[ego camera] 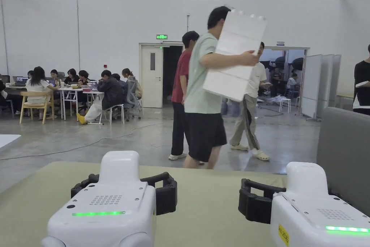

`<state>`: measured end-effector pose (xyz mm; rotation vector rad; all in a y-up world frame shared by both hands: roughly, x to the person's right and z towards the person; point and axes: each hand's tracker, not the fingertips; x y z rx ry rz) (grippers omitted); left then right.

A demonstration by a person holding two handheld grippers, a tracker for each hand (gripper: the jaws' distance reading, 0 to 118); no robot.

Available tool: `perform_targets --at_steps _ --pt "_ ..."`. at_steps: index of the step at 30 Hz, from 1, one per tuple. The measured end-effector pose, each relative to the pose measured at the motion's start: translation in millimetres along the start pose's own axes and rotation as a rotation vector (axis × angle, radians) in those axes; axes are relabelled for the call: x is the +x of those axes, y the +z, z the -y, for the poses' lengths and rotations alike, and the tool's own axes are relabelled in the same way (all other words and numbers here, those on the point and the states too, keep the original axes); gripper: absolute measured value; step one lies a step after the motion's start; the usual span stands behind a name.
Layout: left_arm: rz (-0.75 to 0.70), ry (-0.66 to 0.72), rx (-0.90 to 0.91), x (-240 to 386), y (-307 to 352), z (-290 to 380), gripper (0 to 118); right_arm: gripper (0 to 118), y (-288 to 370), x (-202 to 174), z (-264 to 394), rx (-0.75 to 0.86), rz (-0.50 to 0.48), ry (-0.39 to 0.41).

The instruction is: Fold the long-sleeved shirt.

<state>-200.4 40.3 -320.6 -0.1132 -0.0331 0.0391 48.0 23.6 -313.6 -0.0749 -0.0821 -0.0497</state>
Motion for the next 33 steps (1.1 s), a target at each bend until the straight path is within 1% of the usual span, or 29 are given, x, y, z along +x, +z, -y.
perform_targets --at_steps 3,6,9,17,33 --pt "0.003 -0.006 0.003 1.2 1.6 -0.5 106 118 0.5 0.8 0.1 0.003 0.003 -0.001" --pt "0.036 -0.013 0.01 1.4 4.1 0.1 106 118 0.5 2.4 0.2 0.0 0.01 -0.009" --pt "0.034 -0.014 0.007 2.7 4.6 0.1 106 118 0.0 3.5 0.4 -0.004 0.01 -0.015" --pt "0.029 -0.011 0.003 1.7 1.9 0.7 106 118 2.0 2.1 0.0 0.002 0.013 0.003" --pt "0.009 0.0 0.006 0.9 3.7 -2.0 106 118 5.1 4.5 -4.4 0.011 0.023 -0.005"
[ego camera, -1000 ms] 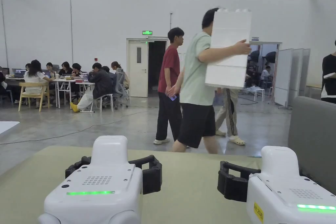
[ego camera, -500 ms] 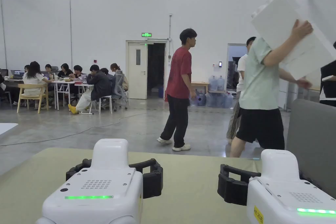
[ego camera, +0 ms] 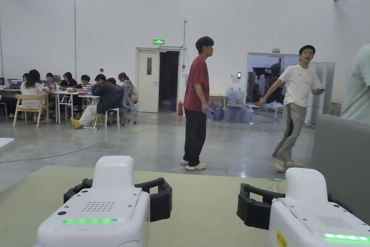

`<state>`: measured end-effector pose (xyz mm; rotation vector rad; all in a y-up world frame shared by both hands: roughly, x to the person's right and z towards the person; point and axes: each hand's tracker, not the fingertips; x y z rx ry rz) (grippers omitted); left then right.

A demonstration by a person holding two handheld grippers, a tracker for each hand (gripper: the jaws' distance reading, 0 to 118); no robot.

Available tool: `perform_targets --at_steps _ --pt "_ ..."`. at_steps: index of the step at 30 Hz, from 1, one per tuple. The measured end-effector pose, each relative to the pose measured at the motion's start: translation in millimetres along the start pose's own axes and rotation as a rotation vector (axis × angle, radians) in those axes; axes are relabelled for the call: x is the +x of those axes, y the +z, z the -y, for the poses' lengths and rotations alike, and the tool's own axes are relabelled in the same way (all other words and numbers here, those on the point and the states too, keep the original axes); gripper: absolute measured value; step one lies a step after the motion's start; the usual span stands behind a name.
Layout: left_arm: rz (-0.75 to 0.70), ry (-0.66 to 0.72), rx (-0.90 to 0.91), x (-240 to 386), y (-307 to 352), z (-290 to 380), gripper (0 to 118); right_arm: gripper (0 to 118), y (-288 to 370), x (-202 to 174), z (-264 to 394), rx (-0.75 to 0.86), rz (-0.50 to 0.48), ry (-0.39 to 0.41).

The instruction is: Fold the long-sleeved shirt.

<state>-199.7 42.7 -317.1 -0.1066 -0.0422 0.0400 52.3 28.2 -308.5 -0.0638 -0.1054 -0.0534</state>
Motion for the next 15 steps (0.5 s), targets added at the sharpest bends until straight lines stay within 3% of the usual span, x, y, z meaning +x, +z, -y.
perform_targets --at_steps 15 --pt "0.002 -0.005 0.001 0.9 0.0 0.1 106 118 1.6 1.0 -1.3 0.007 0.005 -0.003"
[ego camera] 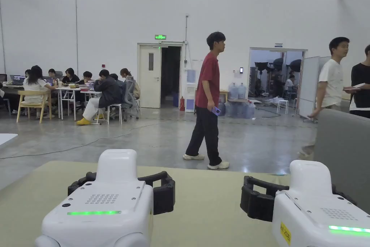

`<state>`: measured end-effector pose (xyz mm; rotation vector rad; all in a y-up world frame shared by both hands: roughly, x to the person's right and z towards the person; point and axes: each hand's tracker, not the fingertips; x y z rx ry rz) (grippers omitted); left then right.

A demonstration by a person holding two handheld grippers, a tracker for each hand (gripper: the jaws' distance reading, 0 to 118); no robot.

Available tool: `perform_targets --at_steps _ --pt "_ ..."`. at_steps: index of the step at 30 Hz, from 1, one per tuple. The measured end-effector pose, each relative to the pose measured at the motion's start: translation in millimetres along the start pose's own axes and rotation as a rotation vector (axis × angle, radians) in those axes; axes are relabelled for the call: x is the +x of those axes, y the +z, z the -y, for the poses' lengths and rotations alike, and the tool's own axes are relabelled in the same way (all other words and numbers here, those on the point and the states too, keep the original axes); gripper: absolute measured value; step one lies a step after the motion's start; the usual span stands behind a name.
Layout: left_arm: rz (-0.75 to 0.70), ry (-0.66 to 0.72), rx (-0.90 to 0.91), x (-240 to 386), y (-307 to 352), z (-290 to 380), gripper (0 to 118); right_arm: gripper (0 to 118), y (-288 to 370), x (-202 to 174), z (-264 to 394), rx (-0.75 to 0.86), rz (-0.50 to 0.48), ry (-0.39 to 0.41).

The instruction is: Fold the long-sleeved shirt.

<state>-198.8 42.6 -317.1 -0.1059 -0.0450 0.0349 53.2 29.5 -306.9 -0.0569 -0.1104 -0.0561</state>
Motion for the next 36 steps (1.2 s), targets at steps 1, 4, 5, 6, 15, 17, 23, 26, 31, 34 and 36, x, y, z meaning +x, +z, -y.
perform_targets --at_steps 1,4,5,6,15,17,23,26,31,34,36 --pt "0.0 0.0 0.0 0 0 0 106 118 0 0 0 0.0 0.001 -0.002" --pt "0.001 0.0 -0.001 0 1 0 106 118 -1 1 0 -0.005 0.004 -0.008" --pt "0.003 0.001 -0.002 0 1 0 106 118 -1 1 0 -0.007 0.003 -0.009" --pt "0.006 0.001 -0.001 0 2 0 106 118 -1 2 0 -0.009 0.002 -0.01" --pt "0.031 -0.046 0.083 5 11 9 0 0 0 -1 8 -0.009 0.049 0.019" --pt "0.091 -0.05 0.064 7 11 10 0 0 -2 -3 20 -0.019 -0.013 0.006" --pt "0.099 -0.008 0.036 10 13 11 0 0 -1 -7 24 -0.02 -0.015 0.004" --pt "0.04 0.009 0.044 -15 18 11 0 0 -10 -26 26 -0.039 -0.021 -0.01" --pt "-0.165 0.029 0.025 -93 44 8 0 0 -14 -121 36 -0.101 -0.308 0.009" --pt "-0.331 0.034 -0.01 -150 67 11 0 0 -5 -186 41 -0.127 -0.548 -0.003" --pt "-0.407 0.065 -0.032 -182 83 15 0 0 4 -221 44 -0.162 -0.668 -0.024"
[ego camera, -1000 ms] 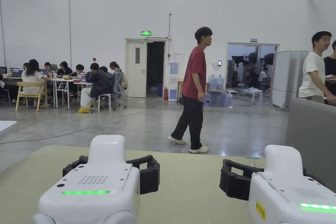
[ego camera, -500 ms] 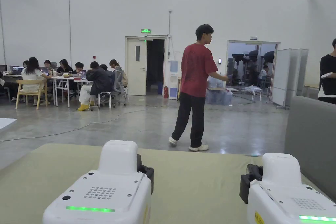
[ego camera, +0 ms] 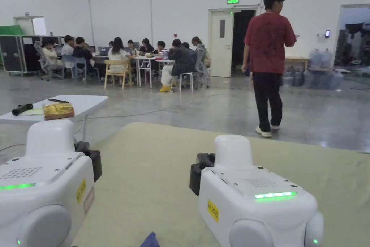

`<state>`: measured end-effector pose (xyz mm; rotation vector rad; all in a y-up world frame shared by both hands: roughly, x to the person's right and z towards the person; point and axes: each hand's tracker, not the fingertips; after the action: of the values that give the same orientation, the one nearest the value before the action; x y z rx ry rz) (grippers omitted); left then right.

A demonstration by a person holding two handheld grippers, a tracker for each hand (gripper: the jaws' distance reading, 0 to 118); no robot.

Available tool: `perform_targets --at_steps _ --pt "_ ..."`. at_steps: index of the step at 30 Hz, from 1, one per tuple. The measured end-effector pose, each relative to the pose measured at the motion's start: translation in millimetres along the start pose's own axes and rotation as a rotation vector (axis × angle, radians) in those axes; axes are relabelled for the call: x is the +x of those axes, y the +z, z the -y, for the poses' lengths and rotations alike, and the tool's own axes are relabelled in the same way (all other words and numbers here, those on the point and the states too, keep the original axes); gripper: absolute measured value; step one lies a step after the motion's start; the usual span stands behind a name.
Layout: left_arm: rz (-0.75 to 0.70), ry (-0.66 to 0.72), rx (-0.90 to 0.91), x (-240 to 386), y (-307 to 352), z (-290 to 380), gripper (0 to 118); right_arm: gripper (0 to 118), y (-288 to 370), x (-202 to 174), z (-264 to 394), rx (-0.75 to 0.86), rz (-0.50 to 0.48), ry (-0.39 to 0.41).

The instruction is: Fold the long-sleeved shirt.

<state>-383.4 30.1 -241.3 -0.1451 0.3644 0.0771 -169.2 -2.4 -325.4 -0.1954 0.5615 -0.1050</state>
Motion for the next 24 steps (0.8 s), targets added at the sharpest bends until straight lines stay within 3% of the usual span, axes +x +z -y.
perform_targets --at_steps 4,8,9,11,12,14,16,18,24 --pt "-0.023 0.016 -0.047 -27 -3 11 0 0 -11 -25 9 -0.03 -0.114 -0.023" --pt "0.018 -0.002 -0.111 -24 -24 38 1 0 -8 -10 15 -0.058 -0.072 0.029" --pt "0.03 -0.006 -0.136 -21 -33 47 23 0 -5 -4 17 -0.068 -0.059 0.038" --pt "0.063 -0.023 -0.195 -16 -54 69 113 0 1 9 23 -0.087 -0.037 0.066" --pt "0.078 -0.026 -0.252 -14 -69 82 118 0 3 15 26 -0.098 -0.021 0.079" --pt "0.214 -0.049 -0.312 -15 -97 109 118 0 6 26 32 -0.115 0.0 0.087" --pt "0.244 -0.002 -0.542 -11 -125 141 118 0 5 34 39 -0.141 0.017 0.087" --pt "0.244 0.054 -0.602 -12 -153 168 118 0 4 41 46 -0.165 0.03 0.08" --pt "0.126 -0.043 -0.712 -6 -234 228 118 0 2 56 63 -0.23 0.058 0.071"
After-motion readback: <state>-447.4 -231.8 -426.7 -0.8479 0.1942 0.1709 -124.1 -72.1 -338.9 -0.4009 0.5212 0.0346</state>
